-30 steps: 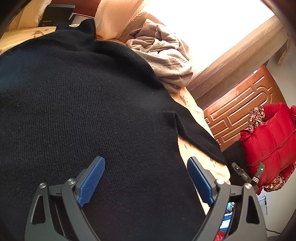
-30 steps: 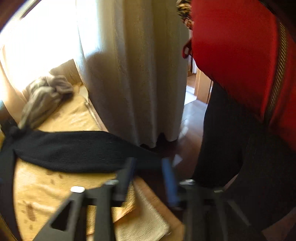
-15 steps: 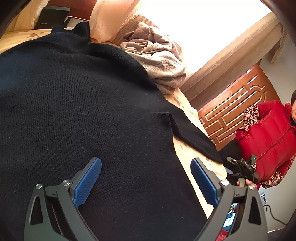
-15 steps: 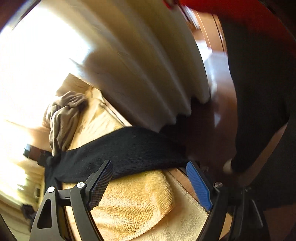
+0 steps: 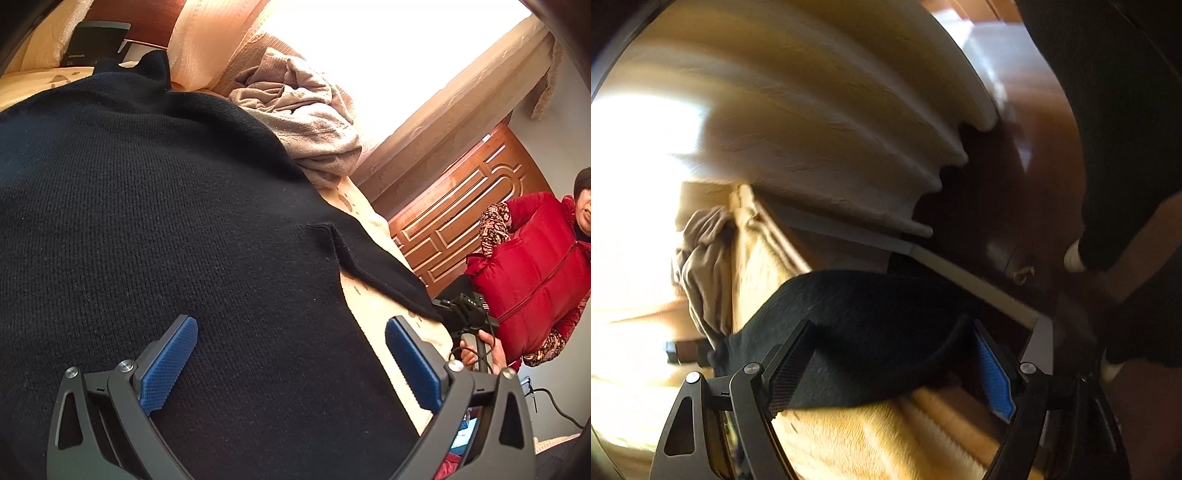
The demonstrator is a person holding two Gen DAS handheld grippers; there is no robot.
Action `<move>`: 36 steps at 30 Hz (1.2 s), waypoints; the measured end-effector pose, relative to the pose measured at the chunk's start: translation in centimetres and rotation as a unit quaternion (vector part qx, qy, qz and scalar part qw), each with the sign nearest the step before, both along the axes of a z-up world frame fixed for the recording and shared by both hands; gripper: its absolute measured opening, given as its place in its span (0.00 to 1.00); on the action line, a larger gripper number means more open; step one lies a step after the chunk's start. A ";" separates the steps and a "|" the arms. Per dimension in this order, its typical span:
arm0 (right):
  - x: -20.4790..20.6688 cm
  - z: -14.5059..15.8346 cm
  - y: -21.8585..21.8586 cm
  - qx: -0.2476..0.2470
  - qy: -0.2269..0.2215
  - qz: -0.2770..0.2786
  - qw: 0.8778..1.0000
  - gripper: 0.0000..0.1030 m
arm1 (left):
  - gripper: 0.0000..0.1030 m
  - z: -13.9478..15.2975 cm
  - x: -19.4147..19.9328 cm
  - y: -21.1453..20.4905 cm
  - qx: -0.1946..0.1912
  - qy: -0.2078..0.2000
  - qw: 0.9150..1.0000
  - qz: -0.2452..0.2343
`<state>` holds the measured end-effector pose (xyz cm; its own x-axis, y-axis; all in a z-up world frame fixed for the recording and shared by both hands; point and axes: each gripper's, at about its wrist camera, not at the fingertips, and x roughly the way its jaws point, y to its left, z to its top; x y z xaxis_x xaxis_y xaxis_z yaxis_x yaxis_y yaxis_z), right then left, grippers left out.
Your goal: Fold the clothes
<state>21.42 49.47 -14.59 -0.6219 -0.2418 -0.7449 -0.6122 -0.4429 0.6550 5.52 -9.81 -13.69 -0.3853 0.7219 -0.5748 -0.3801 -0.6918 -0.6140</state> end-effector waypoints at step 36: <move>3.4 3.7 -2.3 0.153 -0.044 -0.006 0.987 0.86 | 0.99 -0.1 0.6 0.2 -0.003 0.016 1.000 0.001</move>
